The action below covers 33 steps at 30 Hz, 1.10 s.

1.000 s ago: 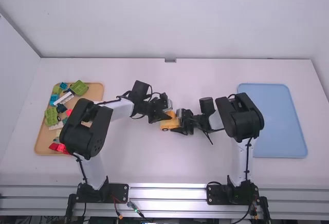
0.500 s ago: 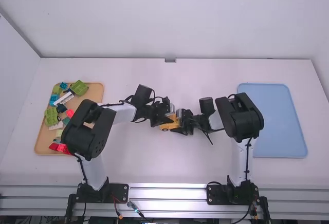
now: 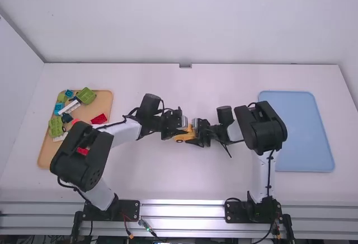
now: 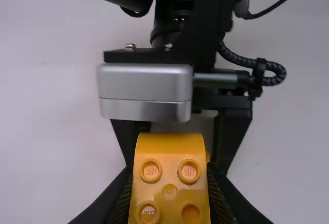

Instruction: Assemble lego blocks to make yellow taxi

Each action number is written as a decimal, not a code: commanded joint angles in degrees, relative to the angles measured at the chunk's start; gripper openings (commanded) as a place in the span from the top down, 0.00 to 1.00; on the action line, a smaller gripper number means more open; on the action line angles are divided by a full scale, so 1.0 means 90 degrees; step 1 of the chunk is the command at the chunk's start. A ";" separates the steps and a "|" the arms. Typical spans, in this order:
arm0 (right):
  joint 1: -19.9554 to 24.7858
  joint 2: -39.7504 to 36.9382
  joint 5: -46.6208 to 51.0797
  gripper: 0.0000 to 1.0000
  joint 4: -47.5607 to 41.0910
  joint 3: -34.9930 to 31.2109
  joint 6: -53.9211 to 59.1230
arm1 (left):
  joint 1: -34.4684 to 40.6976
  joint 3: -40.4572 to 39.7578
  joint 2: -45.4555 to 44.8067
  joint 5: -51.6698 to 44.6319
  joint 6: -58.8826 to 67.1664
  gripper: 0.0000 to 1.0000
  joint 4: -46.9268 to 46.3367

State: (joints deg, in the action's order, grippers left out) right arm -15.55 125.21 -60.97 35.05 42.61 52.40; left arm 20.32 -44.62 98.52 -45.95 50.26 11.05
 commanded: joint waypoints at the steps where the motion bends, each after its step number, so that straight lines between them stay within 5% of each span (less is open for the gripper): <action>1: -0.0022 0.0066 0.0304 0.39 -0.0070 0.0056 -0.0129 | -0.0007 0.0257 0.0007 -0.0284 -0.0279 0.98 0.0231; 20: -0.0029 0.0066 0.0255 0.38 -0.0080 0.0056 -0.0131 | -0.0051 0.0070 0.0699 -0.0117 -0.0372 0.98 0.0554; 33: -0.0027 0.0066 0.0257 0.38 -0.0112 0.0056 -0.0129 | -0.0525 0.0058 0.0843 -0.1246 -0.0104 0.98 0.0663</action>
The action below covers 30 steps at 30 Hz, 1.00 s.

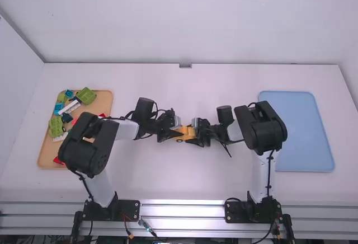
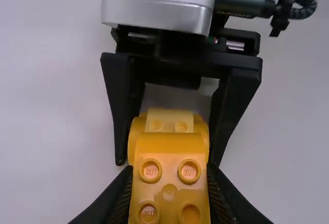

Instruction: Assemble lego blocks to make yellow taxi

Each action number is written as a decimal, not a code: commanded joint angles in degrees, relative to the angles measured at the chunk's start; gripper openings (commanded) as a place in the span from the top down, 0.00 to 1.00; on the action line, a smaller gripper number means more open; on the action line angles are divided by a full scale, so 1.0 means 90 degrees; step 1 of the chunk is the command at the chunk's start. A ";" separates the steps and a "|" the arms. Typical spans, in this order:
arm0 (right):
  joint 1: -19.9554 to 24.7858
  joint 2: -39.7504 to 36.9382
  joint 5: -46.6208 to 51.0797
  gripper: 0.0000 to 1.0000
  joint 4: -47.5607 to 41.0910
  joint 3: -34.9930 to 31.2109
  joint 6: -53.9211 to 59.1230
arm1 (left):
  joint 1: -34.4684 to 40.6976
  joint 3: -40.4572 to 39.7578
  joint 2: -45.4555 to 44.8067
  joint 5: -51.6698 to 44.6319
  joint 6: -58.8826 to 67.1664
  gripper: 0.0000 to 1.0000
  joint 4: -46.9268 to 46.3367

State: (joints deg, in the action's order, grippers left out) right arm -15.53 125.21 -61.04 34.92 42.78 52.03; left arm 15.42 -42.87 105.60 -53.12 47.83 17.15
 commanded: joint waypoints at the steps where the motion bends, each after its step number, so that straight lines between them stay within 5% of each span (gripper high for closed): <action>1: -0.0029 0.0066 0.0262 0.38 -0.0092 0.0036 -0.0090 | 0.0058 -0.0141 0.0056 -0.0447 0.0163 0.98 -0.0019; 20: -0.0032 0.0066 0.0262 0.38 -0.0097 0.0036 -0.0134 | 0.0124 -0.0529 0.0605 -0.0510 0.0189 0.98 -0.0136; 30: -0.0032 0.0066 0.0262 0.38 -0.0083 0.0036 -0.0136 | 0.0561 -0.0542 0.0695 0.0386 0.0019 0.98 -0.0134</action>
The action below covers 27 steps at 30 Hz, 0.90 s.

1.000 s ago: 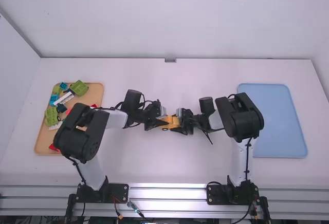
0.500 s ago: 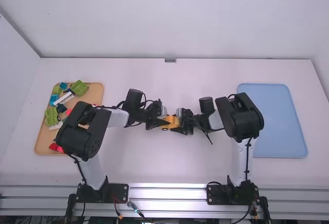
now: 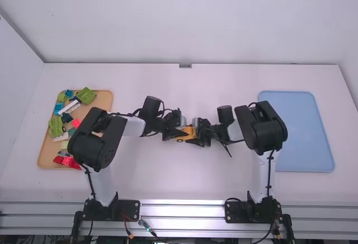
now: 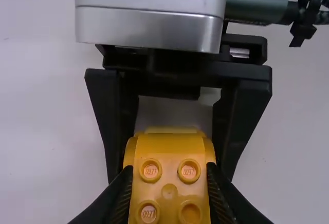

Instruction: Assemble lego blocks to make yellow taxi

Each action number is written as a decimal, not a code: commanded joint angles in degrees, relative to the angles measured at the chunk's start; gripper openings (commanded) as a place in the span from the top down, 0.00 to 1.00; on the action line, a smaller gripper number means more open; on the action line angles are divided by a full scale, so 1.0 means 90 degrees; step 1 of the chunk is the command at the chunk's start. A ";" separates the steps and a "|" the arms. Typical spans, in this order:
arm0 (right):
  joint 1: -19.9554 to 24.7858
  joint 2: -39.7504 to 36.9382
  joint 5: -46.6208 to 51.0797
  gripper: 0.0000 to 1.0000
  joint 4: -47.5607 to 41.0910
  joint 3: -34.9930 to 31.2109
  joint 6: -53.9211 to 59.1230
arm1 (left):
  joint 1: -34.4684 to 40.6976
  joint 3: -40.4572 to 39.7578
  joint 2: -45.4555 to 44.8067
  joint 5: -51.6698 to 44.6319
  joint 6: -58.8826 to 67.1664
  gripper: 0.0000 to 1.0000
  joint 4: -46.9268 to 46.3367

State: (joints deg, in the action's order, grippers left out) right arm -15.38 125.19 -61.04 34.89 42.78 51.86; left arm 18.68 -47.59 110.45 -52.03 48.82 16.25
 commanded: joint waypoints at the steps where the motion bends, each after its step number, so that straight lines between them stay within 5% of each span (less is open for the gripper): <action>1: -0.0049 0.0068 0.0262 0.38 -0.0080 0.0036 -0.0117 | 0.0214 -0.0032 0.0182 0.0316 -0.0126 0.98 -0.0041; 27: -0.0049 0.0068 0.0270 0.38 -0.0073 0.0036 -0.0114 | 0.0440 -0.0289 0.0542 0.1528 0.0386 0.98 -0.1304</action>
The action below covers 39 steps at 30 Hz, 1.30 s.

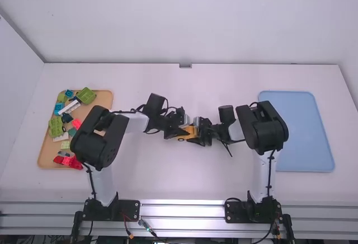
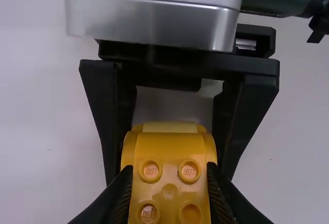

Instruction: Assemble lego blocks to make yellow taxi

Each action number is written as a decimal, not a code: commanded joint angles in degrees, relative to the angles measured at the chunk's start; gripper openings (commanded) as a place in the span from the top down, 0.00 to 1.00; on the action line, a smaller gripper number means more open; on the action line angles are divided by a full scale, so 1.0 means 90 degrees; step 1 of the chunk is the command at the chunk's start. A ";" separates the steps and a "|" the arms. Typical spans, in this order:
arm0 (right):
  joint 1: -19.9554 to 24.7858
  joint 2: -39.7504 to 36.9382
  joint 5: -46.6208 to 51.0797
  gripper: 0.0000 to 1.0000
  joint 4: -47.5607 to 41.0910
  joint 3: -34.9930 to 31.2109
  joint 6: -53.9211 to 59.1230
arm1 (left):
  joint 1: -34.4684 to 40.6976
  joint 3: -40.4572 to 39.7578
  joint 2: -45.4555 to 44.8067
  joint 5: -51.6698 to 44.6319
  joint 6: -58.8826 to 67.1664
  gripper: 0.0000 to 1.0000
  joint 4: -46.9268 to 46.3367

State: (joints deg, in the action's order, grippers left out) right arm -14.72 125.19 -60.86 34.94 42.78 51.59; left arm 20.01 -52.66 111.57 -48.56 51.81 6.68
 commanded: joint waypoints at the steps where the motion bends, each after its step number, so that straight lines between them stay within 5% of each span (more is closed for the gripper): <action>1: -0.0121 0.0068 0.0245 0.38 -0.0080 0.0036 -0.0085 | 0.0328 0.0274 0.0418 0.1192 0.0053 0.98 -0.0238; 8: -0.0109 0.0068 0.0265 0.37 -0.0080 0.0036 -0.0087 | 0.0287 0.0274 0.0418 0.1192 0.0058 0.98 -0.0260; 11: -0.0112 0.0068 0.0265 0.37 -0.0083 0.0036 -0.0085 | 0.0277 0.0274 0.0418 0.1197 0.0061 0.85 -0.0216; 13: -0.0117 0.0068 0.0265 0.37 -0.0083 0.0036 -0.0087 | 0.0277 0.0274 0.0415 0.1294 0.0058 0.67 -0.0192; 17: -0.0114 0.0068 0.0267 0.37 -0.0085 0.0036 -0.0087 | 0.0279 0.0262 0.0415 0.1331 0.0032 0.52 -0.0194; 22: -0.0114 0.0068 0.0265 0.37 -0.0085 0.0036 -0.0087 | 0.0277 0.0260 0.0413 0.1331 0.0032 0.75 -0.0141; 25: -0.0114 0.0068 0.0265 0.37 -0.0085 0.0036 -0.0090 | 0.0277 0.0231 0.0413 0.1326 0.0029 0.78 -0.0148; 39: -0.0114 0.0068 0.0270 0.37 -0.0102 0.0036 -0.0087 | 0.0274 -0.0036 0.0282 0.1137 0.0058 0.47 -0.0432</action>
State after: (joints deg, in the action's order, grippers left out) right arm -15.22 125.19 -60.73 34.70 43.11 51.37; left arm 21.87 -53.74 112.22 -42.48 52.56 4.08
